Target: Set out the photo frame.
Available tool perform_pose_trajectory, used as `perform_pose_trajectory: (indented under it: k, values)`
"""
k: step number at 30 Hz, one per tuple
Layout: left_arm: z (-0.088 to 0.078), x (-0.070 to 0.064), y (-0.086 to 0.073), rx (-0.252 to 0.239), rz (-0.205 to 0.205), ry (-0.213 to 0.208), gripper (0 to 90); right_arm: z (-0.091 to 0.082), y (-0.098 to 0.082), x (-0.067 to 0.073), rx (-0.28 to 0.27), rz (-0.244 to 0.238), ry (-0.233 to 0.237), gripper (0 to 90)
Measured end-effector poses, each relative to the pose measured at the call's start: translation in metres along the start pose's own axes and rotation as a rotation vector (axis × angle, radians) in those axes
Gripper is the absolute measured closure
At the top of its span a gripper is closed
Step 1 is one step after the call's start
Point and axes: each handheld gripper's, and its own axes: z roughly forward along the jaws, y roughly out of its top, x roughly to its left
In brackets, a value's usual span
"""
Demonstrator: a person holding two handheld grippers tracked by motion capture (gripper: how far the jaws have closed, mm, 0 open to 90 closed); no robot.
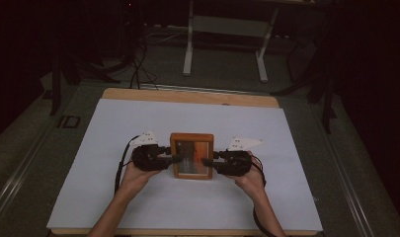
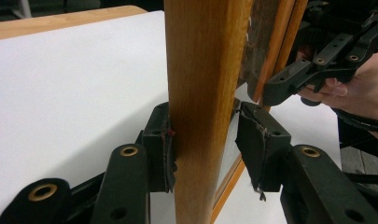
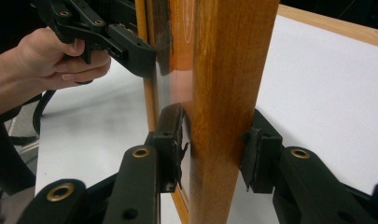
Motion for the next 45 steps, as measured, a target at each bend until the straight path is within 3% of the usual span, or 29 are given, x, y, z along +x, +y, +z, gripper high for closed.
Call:
perform_pose_trajectory:
  k: [10,25,28,40,45]
  values:
    - [-0.003,0.004,0.000,0.015,-0.025,0.014,58.0,0.008,-0.002,-0.002,-0.005,0.044,0.008,62.4]
    - [-0.001,0.009,-0.005,0.067,-0.054,0.052,57.9,0.024,-0.011,-0.008,0.040,0.104,0.015,60.4]
    - [0.002,0.013,-0.009,0.084,-0.086,0.044,57.8,0.027,-0.013,-0.010,0.057,0.115,0.015,60.1]
    - [0.008,0.018,-0.012,0.070,-0.138,0.071,57.1,0.033,-0.018,-0.018,0.042,0.152,0.018,59.1]
    - [0.008,0.018,-0.012,0.067,-0.134,0.073,56.9,0.034,-0.019,-0.019,0.039,0.155,0.019,59.1]
